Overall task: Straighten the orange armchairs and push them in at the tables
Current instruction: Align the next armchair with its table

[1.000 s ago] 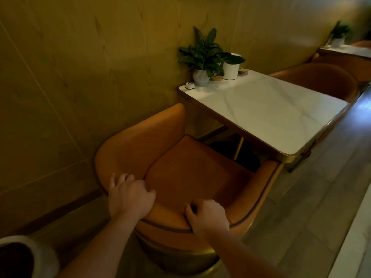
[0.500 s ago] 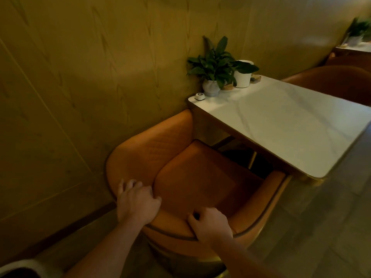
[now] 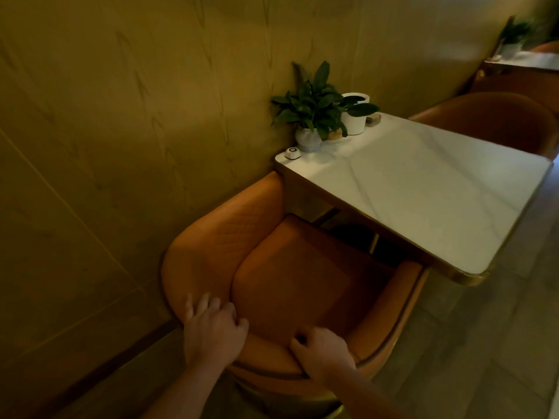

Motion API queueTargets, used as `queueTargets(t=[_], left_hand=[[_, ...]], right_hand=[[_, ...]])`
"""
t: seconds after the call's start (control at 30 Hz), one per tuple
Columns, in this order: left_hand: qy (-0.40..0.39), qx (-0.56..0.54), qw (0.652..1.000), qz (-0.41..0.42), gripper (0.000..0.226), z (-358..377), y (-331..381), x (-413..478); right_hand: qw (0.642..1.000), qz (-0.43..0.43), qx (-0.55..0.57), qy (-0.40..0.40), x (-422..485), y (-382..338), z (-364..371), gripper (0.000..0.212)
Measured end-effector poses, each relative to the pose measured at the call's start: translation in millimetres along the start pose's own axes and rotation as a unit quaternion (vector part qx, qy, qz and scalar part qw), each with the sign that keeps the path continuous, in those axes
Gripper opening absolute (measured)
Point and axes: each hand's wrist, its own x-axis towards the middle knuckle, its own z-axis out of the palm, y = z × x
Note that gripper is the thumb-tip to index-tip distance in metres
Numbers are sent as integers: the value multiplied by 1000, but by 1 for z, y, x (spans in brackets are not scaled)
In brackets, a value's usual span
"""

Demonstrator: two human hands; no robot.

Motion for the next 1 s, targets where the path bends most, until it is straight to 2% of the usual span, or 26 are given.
queueTargets(t=[0.17,0.4,0.7,0.83,1.0], left_hand=[[-62,-9,998,27,40,-14,-2,13],[-110,-37,987,113,29,-24,-40,75],[-129,-62,967,209,25,-6,-70,126],[-129,-60,970,195,28,-11,-77,144],[-153,-14,977,147,47,-16,-92,186]], right_hand=[[998,42,30,-24,7,-8,-5,33],[988,119,48,82,18,-34,-7,26],[965,218,7,148,11,-63,29,25],[953,238,-5,189,2,-64,21,26],[931,287,-4,225,5,-34,-2,44]])
